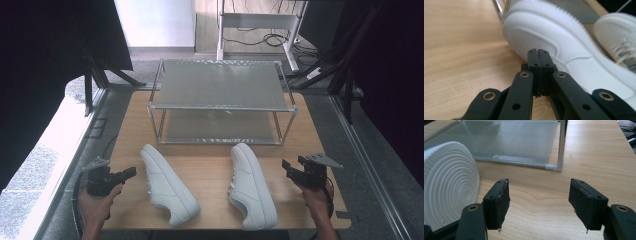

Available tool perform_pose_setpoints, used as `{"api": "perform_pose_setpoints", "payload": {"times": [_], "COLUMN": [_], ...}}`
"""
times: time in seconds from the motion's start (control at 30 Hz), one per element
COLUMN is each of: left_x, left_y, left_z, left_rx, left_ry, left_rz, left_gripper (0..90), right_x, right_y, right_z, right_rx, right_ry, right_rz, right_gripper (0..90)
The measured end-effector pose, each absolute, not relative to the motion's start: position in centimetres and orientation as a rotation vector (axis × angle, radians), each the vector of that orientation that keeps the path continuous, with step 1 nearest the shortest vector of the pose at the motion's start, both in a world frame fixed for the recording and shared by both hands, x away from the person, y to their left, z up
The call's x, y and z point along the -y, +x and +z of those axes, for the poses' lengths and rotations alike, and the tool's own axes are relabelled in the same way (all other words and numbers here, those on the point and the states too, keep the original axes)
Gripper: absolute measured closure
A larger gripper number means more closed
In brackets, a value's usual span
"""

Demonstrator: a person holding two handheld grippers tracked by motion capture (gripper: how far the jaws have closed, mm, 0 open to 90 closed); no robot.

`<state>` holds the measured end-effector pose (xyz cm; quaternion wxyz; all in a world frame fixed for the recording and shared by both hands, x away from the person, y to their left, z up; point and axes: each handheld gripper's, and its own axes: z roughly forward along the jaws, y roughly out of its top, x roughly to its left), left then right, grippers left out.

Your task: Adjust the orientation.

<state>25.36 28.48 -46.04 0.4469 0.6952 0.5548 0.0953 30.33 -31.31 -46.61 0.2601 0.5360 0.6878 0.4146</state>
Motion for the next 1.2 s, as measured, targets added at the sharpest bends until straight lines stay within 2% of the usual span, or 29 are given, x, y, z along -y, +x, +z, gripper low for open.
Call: {"api": "perform_pose_setpoints", "payload": {"times": [0.5, 1.2], "left_x": [-26.3, -25.5], "left_y": [26.3, 27.3], "left_z": [-47.1, -46.3], "left_rx": [-1.363, -1.346], "left_ry": [1.776, 1.733], "left_rz": [0.187, 0.16], "left_gripper": [89.8, 88.9], "right_x": [31.4, 31.1], "right_y": [30.5, 30.6], "right_z": [-47.0, -47.5], "right_rx": [-1.871, -1.891], "right_ry": [1.458, 1.457], "right_rz": [1.084, 1.063], "right_gripper": [33.2, 33.3]}}
